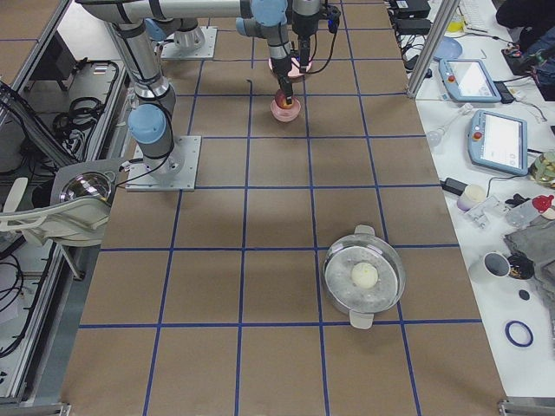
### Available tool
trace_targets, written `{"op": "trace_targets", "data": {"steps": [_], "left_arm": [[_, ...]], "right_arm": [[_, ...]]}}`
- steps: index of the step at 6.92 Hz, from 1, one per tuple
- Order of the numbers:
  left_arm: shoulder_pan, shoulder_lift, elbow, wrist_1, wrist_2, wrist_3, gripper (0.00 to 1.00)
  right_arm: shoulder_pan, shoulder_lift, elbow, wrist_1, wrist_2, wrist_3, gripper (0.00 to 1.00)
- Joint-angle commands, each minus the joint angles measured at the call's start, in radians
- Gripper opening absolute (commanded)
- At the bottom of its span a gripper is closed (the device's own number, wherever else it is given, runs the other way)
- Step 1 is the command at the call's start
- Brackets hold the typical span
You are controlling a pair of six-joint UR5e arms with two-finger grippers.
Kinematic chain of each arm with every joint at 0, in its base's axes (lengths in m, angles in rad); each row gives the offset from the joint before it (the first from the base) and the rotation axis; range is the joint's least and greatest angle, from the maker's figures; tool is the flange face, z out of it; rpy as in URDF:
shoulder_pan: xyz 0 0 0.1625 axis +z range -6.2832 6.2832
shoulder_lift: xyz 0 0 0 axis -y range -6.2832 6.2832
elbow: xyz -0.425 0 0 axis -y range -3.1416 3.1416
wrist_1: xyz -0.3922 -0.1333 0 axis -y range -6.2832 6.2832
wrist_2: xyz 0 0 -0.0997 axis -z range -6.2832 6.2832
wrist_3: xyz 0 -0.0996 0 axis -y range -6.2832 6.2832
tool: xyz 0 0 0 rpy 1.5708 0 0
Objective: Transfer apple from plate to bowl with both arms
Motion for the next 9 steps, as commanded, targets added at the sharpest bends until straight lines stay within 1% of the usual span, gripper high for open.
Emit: {"op": "trace_targets", "data": {"steps": [1,2,4,5,6,7,8,9], "left_arm": [[0.000,-0.008,-0.001,-0.002,0.053,0.027,0.90],[0.000,-0.012,-0.001,-0.002,0.053,0.023,1.00],[0.000,0.006,0.005,0.004,0.053,0.045,1.00],[0.010,0.035,0.002,0.003,0.055,0.076,1.00],[0.034,0.072,-0.017,-0.013,0.061,0.180,1.00],[0.106,0.130,-0.054,-0.025,0.059,0.255,1.00],[0.191,0.206,-0.097,-0.069,0.058,0.395,1.00],[0.280,0.291,-0.107,-0.215,0.061,0.523,1.00]], "right_arm": [[0.000,0.000,0.000,-0.001,-0.013,0.002,1.00],[0.000,0.001,0.000,-0.001,-0.013,0.000,1.00],[0.000,0.003,0.001,-0.004,-0.013,0.002,1.00],[0.000,0.002,0.001,-0.002,-0.014,0.002,1.00],[0.000,0.003,0.001,-0.002,-0.014,0.002,1.00],[0.000,0.003,0.001,-0.002,-0.014,0.003,1.00],[0.000,0.003,0.001,-0.002,-0.014,0.003,1.00],[0.000,0.003,0.001,-0.004,-0.014,0.002,1.00]]}}
